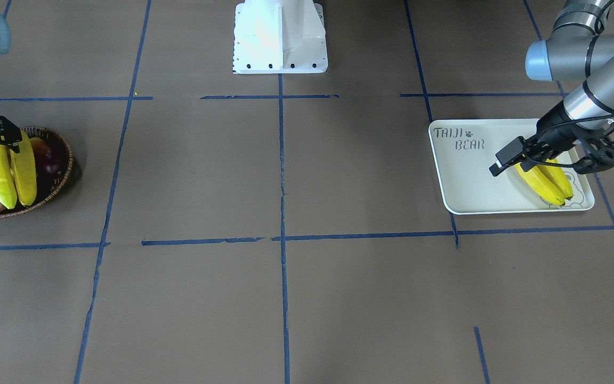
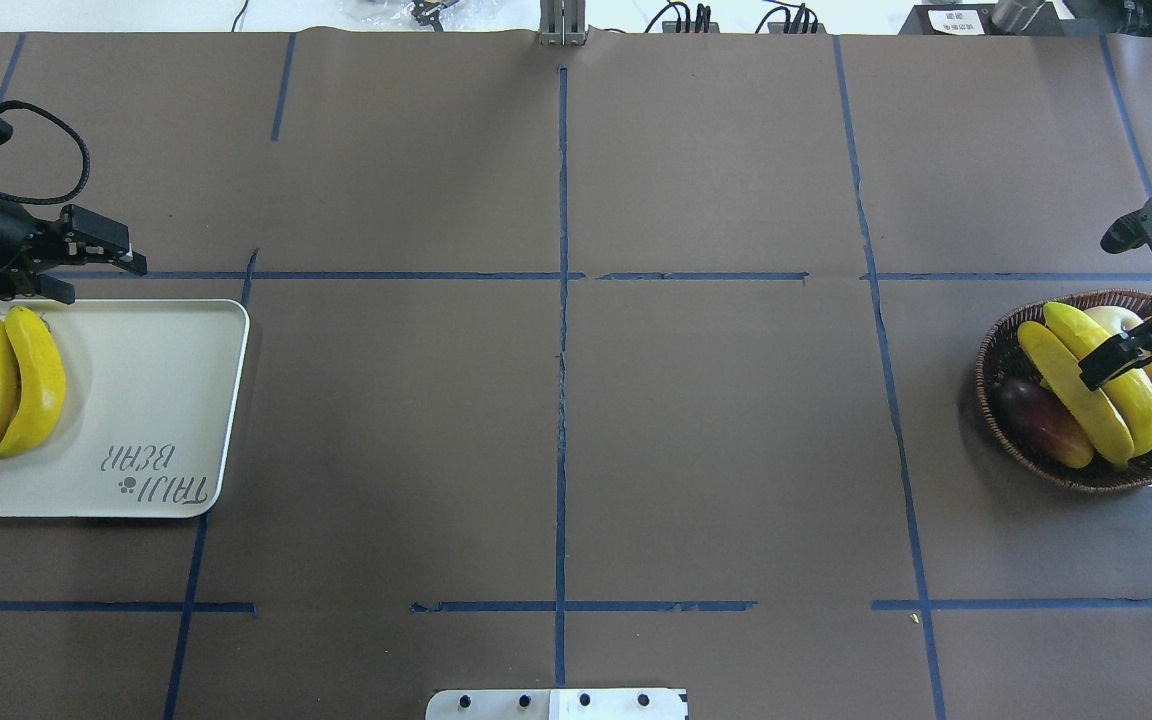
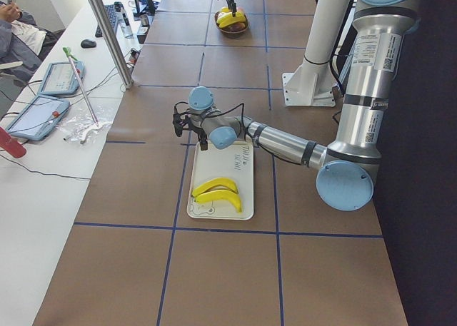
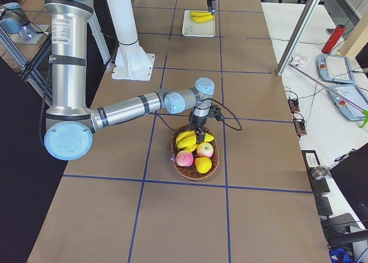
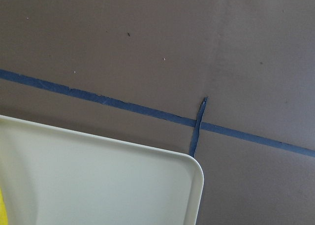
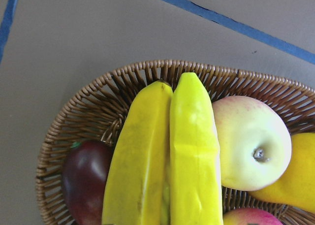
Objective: Transfer all bananas from basket to plate
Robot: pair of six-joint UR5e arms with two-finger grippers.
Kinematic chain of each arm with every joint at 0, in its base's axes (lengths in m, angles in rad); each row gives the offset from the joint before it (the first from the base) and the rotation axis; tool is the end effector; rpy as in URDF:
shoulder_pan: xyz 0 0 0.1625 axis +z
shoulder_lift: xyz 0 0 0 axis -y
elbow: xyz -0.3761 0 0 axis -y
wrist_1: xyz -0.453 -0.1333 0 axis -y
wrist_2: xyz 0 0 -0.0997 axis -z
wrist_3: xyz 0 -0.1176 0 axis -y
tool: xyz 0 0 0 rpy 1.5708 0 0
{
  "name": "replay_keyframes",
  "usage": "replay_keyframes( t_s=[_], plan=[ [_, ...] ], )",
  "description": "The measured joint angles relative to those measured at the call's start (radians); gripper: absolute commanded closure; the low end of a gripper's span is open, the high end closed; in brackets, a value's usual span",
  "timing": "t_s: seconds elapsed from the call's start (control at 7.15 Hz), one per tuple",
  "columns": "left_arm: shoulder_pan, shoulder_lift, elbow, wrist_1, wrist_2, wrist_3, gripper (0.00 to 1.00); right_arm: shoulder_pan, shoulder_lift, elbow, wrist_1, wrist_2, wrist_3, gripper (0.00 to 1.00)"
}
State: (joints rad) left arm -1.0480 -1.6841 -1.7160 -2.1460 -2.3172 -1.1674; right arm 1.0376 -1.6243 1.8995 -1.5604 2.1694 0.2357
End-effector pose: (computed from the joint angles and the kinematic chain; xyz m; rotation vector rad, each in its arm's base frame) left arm 0.2590 -0.5564 0.4046 0.0018 1.0584 -0.2727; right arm -0.2162 -0.4981 0.4801 0.0340 -0.6587 -0.3722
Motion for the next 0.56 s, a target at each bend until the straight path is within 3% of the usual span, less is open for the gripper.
replay_keyframes(
  t_s=[0.56],
  plan=[
    [0.0, 0.0, 0.005, 0.0, 0.001, 0.0, 0.0, 0.0, 0.026, 0.016, -0.016, 0.005, 0.012, 0.13]
  ],
)
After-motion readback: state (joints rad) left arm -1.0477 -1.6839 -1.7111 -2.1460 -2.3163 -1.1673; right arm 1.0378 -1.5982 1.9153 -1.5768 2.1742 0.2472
